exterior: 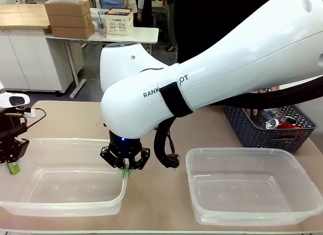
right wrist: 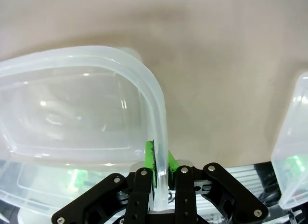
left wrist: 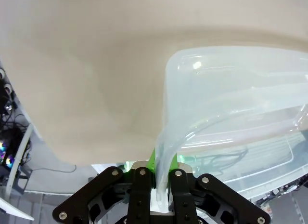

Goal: Sort the waste into each basket.
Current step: Pick up the Organizing box on the left side of the table and lift it.

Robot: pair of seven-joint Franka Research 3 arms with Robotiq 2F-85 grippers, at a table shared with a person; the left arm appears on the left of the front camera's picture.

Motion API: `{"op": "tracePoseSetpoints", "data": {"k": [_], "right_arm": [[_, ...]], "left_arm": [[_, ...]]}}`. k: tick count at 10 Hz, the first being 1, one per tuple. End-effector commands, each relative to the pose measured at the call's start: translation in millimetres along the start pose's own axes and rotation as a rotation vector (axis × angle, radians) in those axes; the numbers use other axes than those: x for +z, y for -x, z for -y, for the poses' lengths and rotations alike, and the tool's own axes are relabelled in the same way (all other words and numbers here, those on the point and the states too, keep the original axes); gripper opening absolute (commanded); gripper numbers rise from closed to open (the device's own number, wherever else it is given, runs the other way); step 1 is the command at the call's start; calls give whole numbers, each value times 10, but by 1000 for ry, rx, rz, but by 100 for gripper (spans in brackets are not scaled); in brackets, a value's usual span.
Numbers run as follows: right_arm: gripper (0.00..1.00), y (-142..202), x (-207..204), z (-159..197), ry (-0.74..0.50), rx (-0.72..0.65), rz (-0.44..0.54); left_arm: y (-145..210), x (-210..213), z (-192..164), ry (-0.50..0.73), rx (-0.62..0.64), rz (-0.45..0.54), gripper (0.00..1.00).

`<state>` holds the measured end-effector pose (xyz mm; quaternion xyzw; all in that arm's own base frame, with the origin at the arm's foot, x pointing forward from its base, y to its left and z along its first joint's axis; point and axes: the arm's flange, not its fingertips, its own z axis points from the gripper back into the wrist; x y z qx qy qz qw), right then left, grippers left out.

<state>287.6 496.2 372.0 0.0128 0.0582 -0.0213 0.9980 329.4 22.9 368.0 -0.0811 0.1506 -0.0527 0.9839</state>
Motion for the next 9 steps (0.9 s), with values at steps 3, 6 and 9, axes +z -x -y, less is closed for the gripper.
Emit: {"op": "tracePoseSetpoints", "data": {"k": [3,6,9], "right_arm": [[0,-64,746,384,66,52,-109],[0,127,1023,725,34,22,-138],[2,6,962,545,86,34,-115]], "left_arm": [[536,44,548,141,-117,31,0],[599,498,958,215,-182,169,0],[401,397,684,101,-131,66,0]]}}
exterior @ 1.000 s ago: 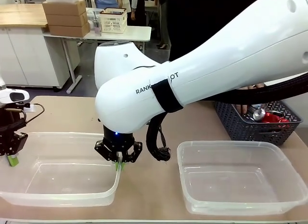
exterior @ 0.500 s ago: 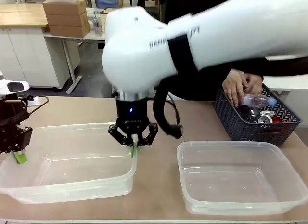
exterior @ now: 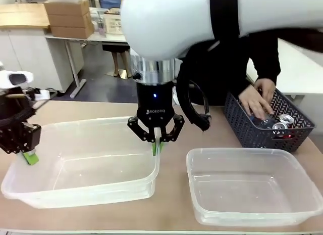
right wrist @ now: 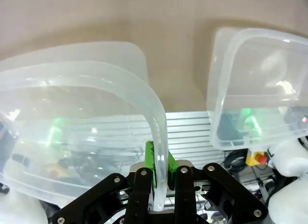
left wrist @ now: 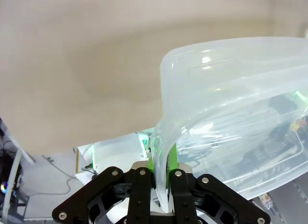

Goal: Sort the waste into each basket.
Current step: Pick up the Organizing box on the left side of the table and lift it.

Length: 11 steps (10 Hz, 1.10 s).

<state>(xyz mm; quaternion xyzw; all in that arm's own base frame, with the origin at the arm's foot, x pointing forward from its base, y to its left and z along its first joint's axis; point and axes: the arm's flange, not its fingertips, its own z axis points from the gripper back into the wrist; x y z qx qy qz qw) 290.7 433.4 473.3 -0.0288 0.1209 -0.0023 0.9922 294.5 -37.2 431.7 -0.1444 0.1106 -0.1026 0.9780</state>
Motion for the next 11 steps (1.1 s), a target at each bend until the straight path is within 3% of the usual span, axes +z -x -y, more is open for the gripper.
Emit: {"op": "tracePoseSetpoints", "data": {"k": [1,2,3,4,5,6,8,11], "right_arm": [[2,-64,-52,-61,-1,3,10],[5,0,0,0,0,0,0],[5,-178,-14,170,-55,18,13],[5,-319,-3,404,-86,-1,33],[5,-447,15,670,-87,-45,41],[5,-526,34,897,-95,-53,45],[5,-474,90,1286,-135,57,77],[5,-408,167,1879,-195,-10,77]], "left_arm": [[-30,-7,-50,-5,-6,-10,0],[0,0,0,0,0,0,5],[-158,99,72,75,-28,61,5],[-341,262,232,288,58,101,5],[-480,400,416,372,45,90,5],[-601,534,549,392,48,95,5],[-955,813,778,381,21,56,5],[-1436,934,1270,290,-46,-2,5]]}}
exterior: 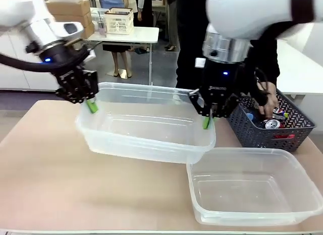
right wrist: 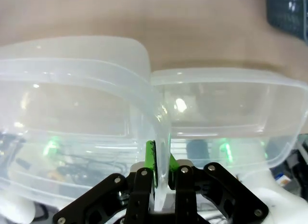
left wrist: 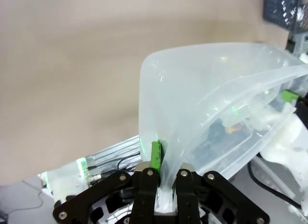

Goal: Sort the waste into each basket.
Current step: Pick up the Organizing box on the left side of the table and lift it.

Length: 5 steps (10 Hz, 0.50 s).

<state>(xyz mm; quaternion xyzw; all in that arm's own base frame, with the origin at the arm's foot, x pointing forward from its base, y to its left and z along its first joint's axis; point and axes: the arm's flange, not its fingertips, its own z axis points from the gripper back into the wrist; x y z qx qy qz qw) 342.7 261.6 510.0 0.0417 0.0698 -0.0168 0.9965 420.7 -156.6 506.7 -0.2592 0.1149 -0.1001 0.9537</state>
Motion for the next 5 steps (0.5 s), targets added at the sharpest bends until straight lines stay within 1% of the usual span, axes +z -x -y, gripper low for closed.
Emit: {"op": "tracePoseSetpoints", "data": {"k": [1,2,3,4,5], "right_arm": [[5,20,-143,290,-71,-8,-16],[5,-11,-94,389,-84,-11,-19],[5,-96,-42,473,-106,-35,-40],[5,-190,-14,480,-109,-51,-60],[5,-289,8,475,-102,-33,-65]], "left_arm": [[-173,131,303,29,-33,-30,5],[-233,58,377,14,-25,-34,5],[-249,-62,402,-20,-3,-11,5],[-186,-177,393,-48,8,-8,5],[-89,-246,368,-55,29,5,5]]}}
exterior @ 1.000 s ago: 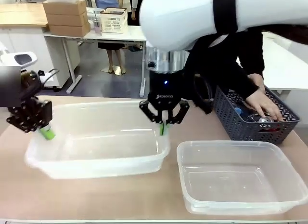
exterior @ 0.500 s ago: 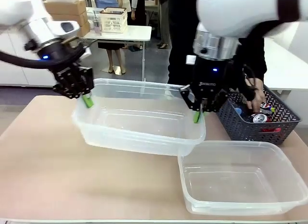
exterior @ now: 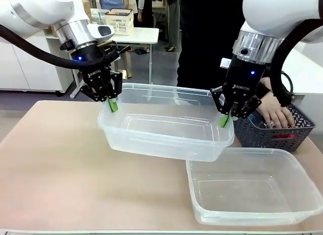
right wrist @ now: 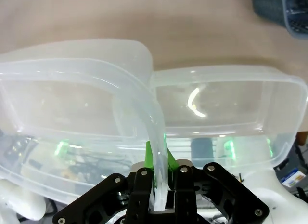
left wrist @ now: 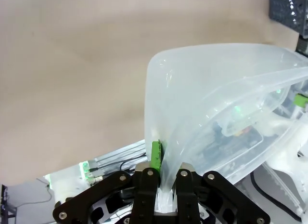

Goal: Sort the waste into each basket.
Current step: Pick up the Organizing box on the left side of the table and lift it.

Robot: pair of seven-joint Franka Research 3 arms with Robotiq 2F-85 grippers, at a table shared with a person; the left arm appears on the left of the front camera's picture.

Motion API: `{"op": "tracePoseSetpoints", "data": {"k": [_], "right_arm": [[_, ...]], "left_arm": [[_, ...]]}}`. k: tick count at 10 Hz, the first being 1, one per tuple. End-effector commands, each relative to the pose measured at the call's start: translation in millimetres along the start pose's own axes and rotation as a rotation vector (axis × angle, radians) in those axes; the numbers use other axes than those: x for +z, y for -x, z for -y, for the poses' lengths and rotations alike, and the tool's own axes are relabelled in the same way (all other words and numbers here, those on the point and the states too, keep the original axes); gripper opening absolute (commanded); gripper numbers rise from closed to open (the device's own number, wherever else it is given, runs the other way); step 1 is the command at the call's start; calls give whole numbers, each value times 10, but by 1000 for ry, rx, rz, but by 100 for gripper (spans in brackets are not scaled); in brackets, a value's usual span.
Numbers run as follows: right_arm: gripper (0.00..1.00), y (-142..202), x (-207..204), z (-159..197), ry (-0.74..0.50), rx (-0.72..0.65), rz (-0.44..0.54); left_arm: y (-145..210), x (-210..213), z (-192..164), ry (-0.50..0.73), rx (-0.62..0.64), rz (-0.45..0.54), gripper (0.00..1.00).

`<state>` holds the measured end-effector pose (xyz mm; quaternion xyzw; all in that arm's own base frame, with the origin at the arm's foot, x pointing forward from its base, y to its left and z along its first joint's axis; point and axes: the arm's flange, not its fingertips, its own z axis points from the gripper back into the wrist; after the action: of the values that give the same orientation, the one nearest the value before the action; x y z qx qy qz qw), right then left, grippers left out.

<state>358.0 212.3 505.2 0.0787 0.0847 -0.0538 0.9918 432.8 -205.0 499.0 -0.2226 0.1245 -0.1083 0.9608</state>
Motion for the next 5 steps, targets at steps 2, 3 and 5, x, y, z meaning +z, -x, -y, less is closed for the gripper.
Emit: {"op": "tracePoseSetpoints", "data": {"k": [2,3,5], "right_arm": [[5,-289,-15,-18,2,71,-62],[5,-333,-15,-14,4,91,-49],[5,-328,-35,-90,11,117,-31]], "left_arm": [[381,-36,30,31,115,159,5],[436,-73,60,13,125,167,5],[373,-141,58,-11,157,147,5]]}}
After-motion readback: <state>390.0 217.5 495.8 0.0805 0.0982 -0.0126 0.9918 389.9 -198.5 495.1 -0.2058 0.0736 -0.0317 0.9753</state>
